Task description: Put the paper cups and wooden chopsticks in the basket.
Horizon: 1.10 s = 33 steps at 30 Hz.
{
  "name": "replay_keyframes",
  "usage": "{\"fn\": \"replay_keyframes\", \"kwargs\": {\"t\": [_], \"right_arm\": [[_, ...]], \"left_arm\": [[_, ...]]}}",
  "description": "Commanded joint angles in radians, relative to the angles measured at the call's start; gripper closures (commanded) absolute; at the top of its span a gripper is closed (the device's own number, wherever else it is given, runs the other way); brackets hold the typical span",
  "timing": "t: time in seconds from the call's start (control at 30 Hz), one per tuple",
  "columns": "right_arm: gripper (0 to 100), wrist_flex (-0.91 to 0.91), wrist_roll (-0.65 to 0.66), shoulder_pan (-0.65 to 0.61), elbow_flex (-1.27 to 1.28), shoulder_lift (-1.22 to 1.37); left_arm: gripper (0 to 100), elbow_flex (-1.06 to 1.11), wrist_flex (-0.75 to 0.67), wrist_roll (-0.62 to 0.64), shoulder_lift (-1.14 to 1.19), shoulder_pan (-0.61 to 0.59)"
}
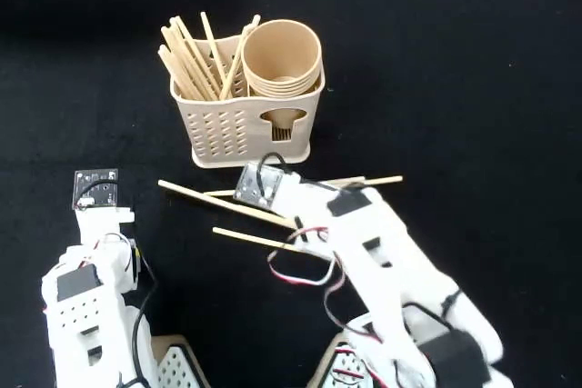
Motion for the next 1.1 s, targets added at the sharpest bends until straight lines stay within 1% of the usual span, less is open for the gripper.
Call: {"fn": "replay_keyframes", "kwargs": {"t": [0.0, 0.13, 0.23, 0.3, 0.37, 0.5, 0.6, 0.7, 0.83, 0.9, 1.07], "right_arm": [[98.4, 0.008, 0.015, -0.009, 0.054, -0.105], [98.4, 0.012, 0.017, -0.009, 0.107, -0.154], [98.1, 0.086, 0.018, -0.009, 0.105, -0.156], [97.9, 0.124, 0.041, -0.011, 0.096, -0.157], [94.7, 0.146, 0.055, -0.009, 0.087, -0.159], [83.3, 0.153, 0.054, -0.009, 0.064, -0.160], [82.5, 0.155, 0.046, -0.012, 0.028, -0.160], [82.5, 0.155, -0.032, -0.060, 0.002, -0.160], [82.5, 0.147, -0.118, -0.209, -0.001, -0.154], [82.5, 0.129, -0.155, -0.261, -0.002, -0.154], [82.5, 0.068, -0.164, -0.252, 0.008, -0.125]], "left_arm": [[88, 0.002, -0.021, -0.005, 0.002, -0.008], [88, 0.002, -0.021, -0.005, 0.002, -0.008], [88, 0.002, -0.021, -0.005, 0.002, -0.008], [88, 0.002, -0.021, -0.005, 0.002, -0.008], [88, 0.002, -0.021, -0.005, 0.002, -0.008], [88, 0.002, -0.021, -0.005, 0.002, -0.008], [88, 0.002, -0.021, -0.005, 0.002, -0.008], [88, 0.002, -0.021, -0.005, 0.002, -0.008], [88, 0.002, -0.021, -0.005, 0.002, -0.008], [88, 0.002, -0.021, -0.005, 0.002, -0.008], [88, 0.002, -0.021, -0.005, 0.002, -0.008]]}}
